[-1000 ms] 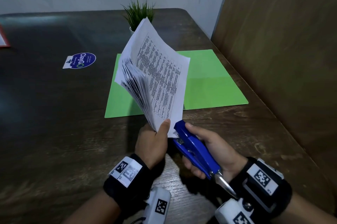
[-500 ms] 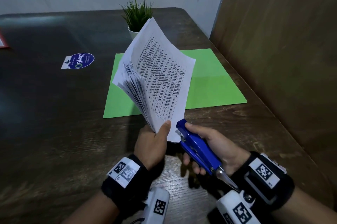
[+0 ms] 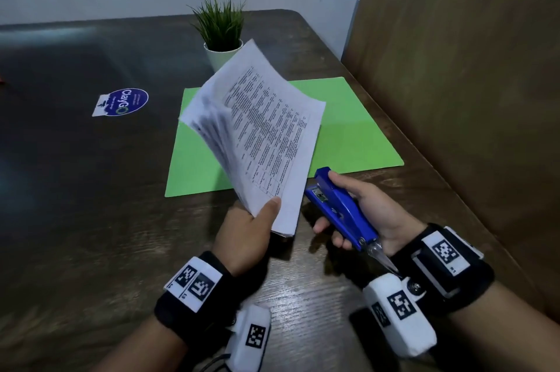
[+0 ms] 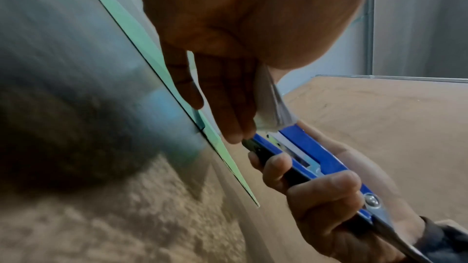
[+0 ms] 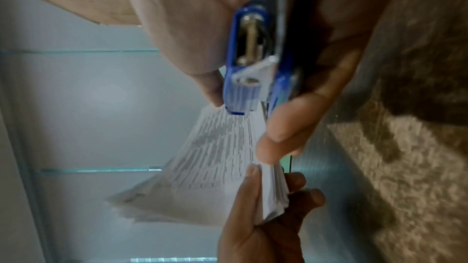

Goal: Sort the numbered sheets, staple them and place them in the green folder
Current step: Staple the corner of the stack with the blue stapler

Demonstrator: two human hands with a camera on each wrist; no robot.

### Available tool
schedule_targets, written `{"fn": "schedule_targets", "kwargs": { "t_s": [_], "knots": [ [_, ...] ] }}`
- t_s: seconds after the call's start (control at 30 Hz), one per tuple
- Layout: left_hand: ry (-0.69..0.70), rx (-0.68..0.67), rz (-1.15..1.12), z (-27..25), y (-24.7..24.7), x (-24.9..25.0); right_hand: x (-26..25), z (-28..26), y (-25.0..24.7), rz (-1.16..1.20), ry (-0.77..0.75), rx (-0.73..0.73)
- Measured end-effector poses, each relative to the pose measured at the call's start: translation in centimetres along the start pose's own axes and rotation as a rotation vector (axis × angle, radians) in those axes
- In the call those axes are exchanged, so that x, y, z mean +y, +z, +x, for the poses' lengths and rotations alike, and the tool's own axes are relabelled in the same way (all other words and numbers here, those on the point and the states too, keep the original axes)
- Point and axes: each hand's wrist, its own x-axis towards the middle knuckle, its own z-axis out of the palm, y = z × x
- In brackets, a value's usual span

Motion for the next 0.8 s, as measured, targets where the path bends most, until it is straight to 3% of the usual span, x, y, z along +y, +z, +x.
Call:
{"fn": "schedule_targets", "kwargs": {
  "t_s": [0.2,0.3,0.5,0.63,0.8],
  "knots": [
    [0.009,-0.085,0.282,-1.5,0.2,1.2,1.2,0.5,0.7,-0.127,0.038,0.041],
    [-0.021,-0.105,0.307,-1.7,0.3,1.2,1.3,0.5,0.8,-0.13,0.049,0.043],
    [-0.002,-0.185,0.045,-1.1,0.0,0.5,0.8,0.6,0.0,0.004,-0.051,0.044],
    [-0.032,-0.27,-0.179,-0.5,0.2,0.5,1.0,0.2,-0.1,0.055,-0.065,-0.075],
    [-0.047,-0.144,-0.211,0.1,-0.1,0.0,2.5,0.0,1.6,0.014,-0.04,-0.168]
  ]
}}
